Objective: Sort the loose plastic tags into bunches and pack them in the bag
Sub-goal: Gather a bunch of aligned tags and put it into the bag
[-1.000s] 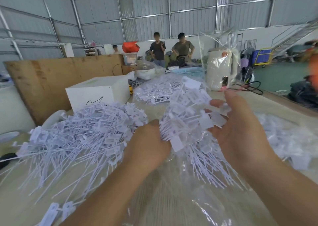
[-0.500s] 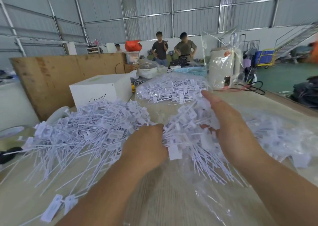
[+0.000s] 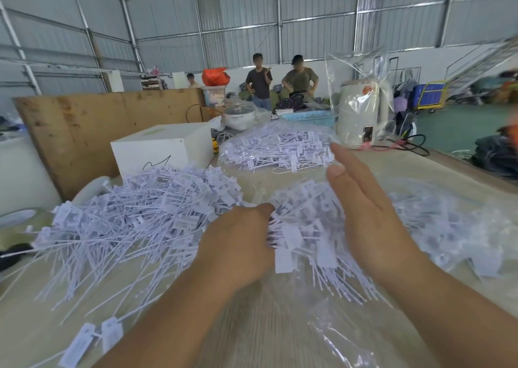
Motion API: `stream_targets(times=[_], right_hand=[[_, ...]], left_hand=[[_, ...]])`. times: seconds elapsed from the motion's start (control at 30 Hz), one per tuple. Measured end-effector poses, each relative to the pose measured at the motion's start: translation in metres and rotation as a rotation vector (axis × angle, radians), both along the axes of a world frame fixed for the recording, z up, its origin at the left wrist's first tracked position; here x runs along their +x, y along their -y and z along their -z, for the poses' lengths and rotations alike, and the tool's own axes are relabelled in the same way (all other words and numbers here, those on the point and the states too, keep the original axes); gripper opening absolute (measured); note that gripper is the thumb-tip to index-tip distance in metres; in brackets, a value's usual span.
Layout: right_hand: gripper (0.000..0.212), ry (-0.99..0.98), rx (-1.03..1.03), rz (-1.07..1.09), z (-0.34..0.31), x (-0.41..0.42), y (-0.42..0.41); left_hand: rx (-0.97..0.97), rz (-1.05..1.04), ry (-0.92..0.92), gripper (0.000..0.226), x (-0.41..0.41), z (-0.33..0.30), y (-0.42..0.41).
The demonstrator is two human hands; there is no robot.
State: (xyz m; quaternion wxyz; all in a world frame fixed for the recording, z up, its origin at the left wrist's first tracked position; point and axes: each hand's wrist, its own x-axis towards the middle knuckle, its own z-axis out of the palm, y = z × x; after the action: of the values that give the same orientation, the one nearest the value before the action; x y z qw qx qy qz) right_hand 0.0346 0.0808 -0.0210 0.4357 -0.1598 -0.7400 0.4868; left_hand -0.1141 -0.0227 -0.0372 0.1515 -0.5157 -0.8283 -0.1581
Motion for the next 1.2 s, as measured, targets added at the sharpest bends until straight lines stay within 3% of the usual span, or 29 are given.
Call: stream_targets(times=[0.27, 0.37, 0.47, 0.53, 0.57, 0.63, 0.67, 0.73, 0.77, 0.9, 1.07, 1.13, 1.2], right_hand=[[0.062, 0.072, 0.030, -0.115, 0.009, -0.009, 0.007], [0.065, 0.200, -0.048, -0.174, -0.004, 0.000, 0.007], [0.053, 0.203, -0.218, -0.161, -0.022, -0.006, -0.008], [0.049, 0.160, -0.178, -0.255, -0.015, 0.001, -0.004], [0.064, 0.153, -0.139, -0.271, -0.014, 0.000, 0.000], [0.127, 0.205, -0.119, -0.191, -0.024, -0.011, 0.009], [0.125, 0.219, -0.119, -0.189, -0.025, -0.012, 0.011], [0.056, 0.162, -0.020, -0.311, -0.006, -0.003, 0.006], [0.044, 0.147, -0.029, -0.305, -0.001, -0.002, 0.003], [0.028, 0.119, -0.151, -0.201, -0.007, -0.012, 0.004], [0.046, 0.071, -0.166, -0.268, 0.013, -0.010, 0.001], [0.045, 0.079, -0.148, -0.238, 0.009, -0.022, -0.001], [0.046, 0.037, -0.191, -0.152, 0.006, -0.029, -0.007]], left_hand=[[0.065, 0.045, -0.035, 0.027, 0.011, 0.005, -0.002], [0.012, 0.043, 0.010, 0.038, 0.007, 0.002, -0.001], [0.017, 0.063, 0.148, 0.034, 0.000, -0.005, 0.003], [0.038, 0.077, 0.137, 0.030, 0.005, -0.007, 0.003], [0.039, 0.072, 0.097, 0.030, 0.007, -0.005, 0.003], [0.058, 0.048, 0.041, 0.036, 0.010, -0.001, 0.002], [0.072, 0.041, 0.042, 0.038, 0.009, 0.000, 0.001], [0.072, 0.030, 0.026, 0.040, 0.008, 0.002, 0.001], [0.064, 0.019, 0.005, 0.041, 0.008, 0.001, 0.001], [0.060, 0.009, -0.029, 0.042, 0.009, 0.001, 0.000], [0.086, -0.005, -0.062, 0.044, 0.011, 0.006, -0.004], [0.091, 0.012, 0.001, 0.039, 0.009, 0.005, -0.003], [0.158, 0.038, 0.159, 0.017, 0.007, 0.001, -0.001]])
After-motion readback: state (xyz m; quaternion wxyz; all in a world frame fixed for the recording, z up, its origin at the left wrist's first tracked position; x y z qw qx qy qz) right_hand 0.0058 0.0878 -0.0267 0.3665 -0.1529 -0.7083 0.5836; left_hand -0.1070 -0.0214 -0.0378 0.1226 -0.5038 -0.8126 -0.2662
